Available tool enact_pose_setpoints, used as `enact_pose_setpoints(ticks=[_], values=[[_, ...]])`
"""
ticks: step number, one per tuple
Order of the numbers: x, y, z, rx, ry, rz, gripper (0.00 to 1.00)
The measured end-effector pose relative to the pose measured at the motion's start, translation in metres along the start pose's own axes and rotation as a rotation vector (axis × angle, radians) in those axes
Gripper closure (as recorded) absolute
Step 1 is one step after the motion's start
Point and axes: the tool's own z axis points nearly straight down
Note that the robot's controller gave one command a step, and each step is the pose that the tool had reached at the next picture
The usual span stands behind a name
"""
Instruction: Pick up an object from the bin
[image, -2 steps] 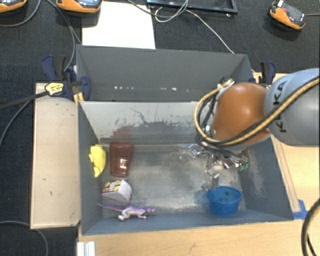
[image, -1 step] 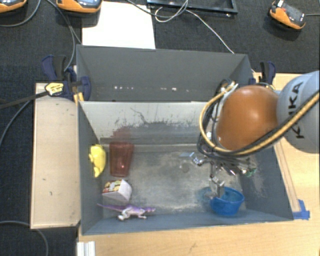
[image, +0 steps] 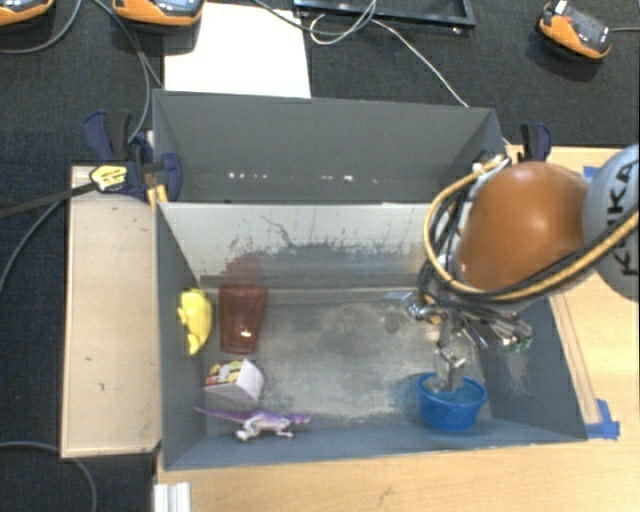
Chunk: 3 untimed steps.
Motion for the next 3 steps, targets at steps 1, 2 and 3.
enact_pose_setpoints(ticks=[1,2,3], values=[[-0.008,0.001,0.003,0.000,0.006,0.221,0.00],[-0.002,0.007,0.012,-0.001,0.004,0.041,0.00],[0.027,-0.018,0.030,-0.001,0.003,-0.135,0.00]])
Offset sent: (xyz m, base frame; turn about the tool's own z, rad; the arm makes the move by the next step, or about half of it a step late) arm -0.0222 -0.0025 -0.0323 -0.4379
